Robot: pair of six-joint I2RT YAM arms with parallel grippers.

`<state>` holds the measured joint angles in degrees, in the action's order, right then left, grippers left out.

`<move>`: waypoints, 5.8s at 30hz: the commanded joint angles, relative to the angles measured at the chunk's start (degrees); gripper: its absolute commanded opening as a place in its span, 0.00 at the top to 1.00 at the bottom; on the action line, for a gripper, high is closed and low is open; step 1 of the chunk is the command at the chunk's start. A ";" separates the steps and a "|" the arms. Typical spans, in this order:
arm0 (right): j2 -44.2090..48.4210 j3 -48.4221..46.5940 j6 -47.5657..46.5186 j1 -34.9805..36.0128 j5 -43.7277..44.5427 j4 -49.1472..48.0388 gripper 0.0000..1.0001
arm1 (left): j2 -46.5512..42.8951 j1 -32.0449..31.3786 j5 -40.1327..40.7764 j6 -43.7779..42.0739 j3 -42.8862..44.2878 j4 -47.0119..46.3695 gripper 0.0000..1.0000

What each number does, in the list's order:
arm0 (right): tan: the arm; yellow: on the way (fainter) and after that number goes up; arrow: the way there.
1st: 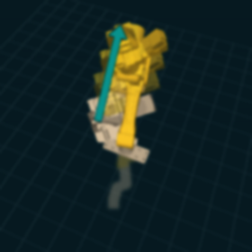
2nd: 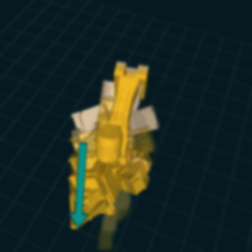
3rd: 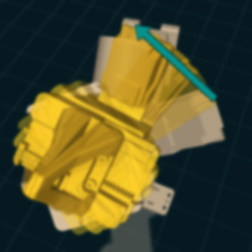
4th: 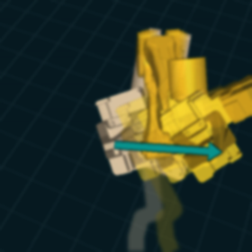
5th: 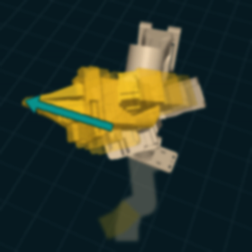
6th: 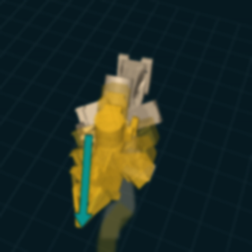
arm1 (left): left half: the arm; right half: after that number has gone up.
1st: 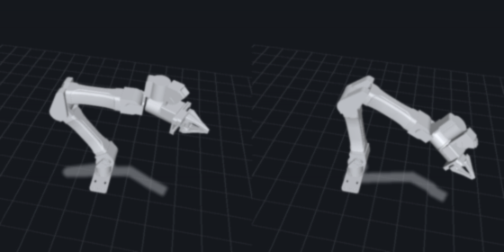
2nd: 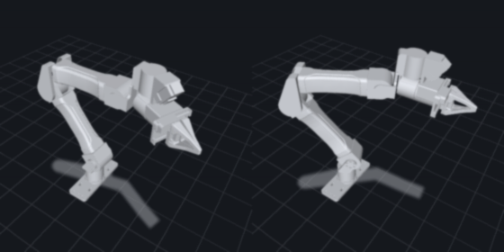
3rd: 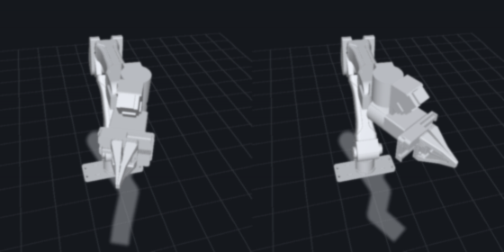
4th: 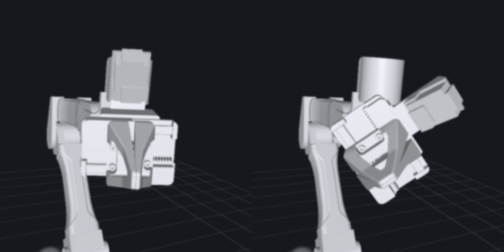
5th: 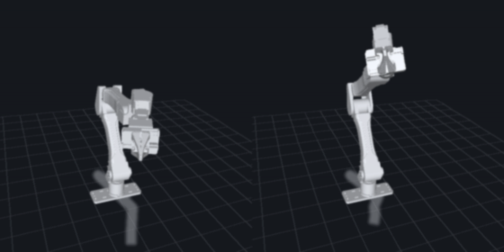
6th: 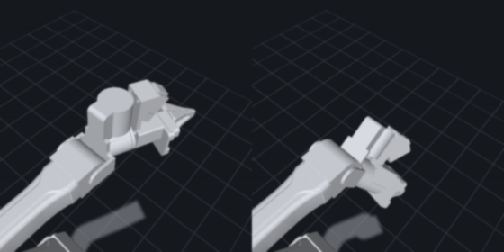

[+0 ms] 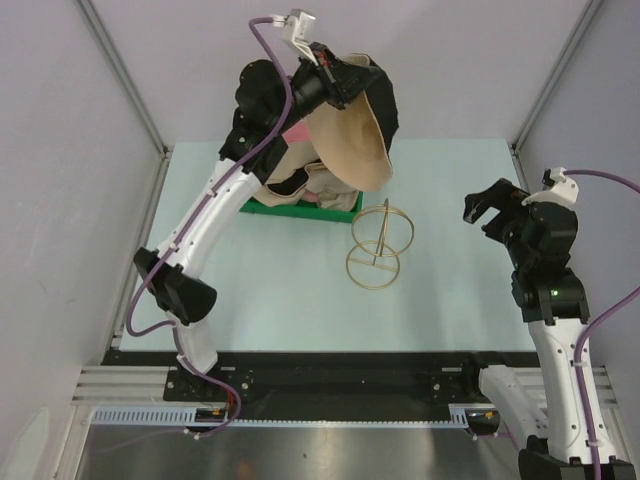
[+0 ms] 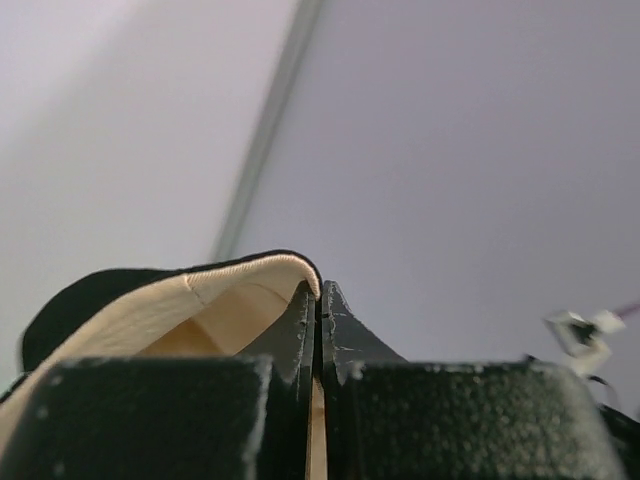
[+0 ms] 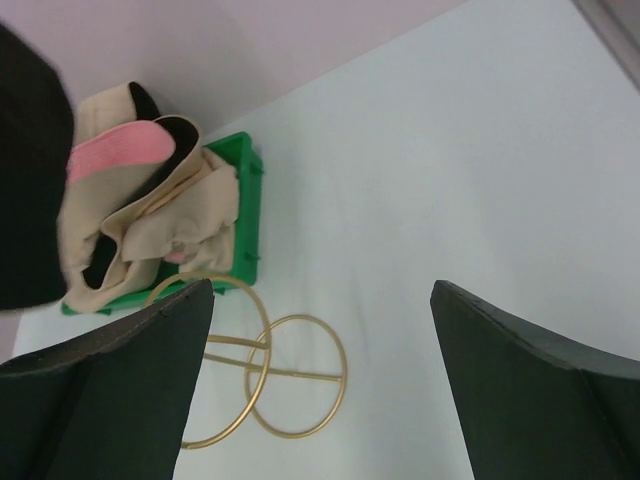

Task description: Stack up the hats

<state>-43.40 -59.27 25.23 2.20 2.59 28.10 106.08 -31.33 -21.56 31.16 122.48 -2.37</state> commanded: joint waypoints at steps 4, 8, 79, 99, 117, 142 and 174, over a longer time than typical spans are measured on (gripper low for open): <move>1.47 -5.15 -6.07 -0.61 12.34 1.87 0.04 | -2.90 -10.14 -4.36 1.01 0.04 -1.23 1.00; 2.96 -6.91 -6.69 -0.79 13.67 3.54 0.04 | -1.14 -12.61 -4.80 1.01 0.04 -2.72 1.00; -4.24 1.70 -3.96 13.09 0.66 -4.72 0.07 | -25.76 -1.89 11.72 -2.77 -81.69 -10.37 1.00; -6.17 3.80 -4.93 15.12 2.42 -9.64 0.07 | -46.83 1.88 28.49 -2.15 -83.54 12.55 0.03; -7.40 2.67 -5.63 15.12 4.88 -11.49 0.06 | -22.17 12.34 25.47 -27.73 -42.44 11.50 0.00; -13.64 -0.76 -4.93 13.36 2.95 -11.84 0.06 | 10.64 20.26 -2.78 -36.69 -10.33 34.54 0.13; -1.63 1.96 -2.92 11.43 19.87 -5.79 0.06 | -16.88 -11.11 11.28 4.96 -10.85 10.29 1.00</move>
<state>-50.30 -58.06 20.03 14.96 11.90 19.59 87.55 -37.47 -14.52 28.77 110.26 11.70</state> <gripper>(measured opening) 0.940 0.037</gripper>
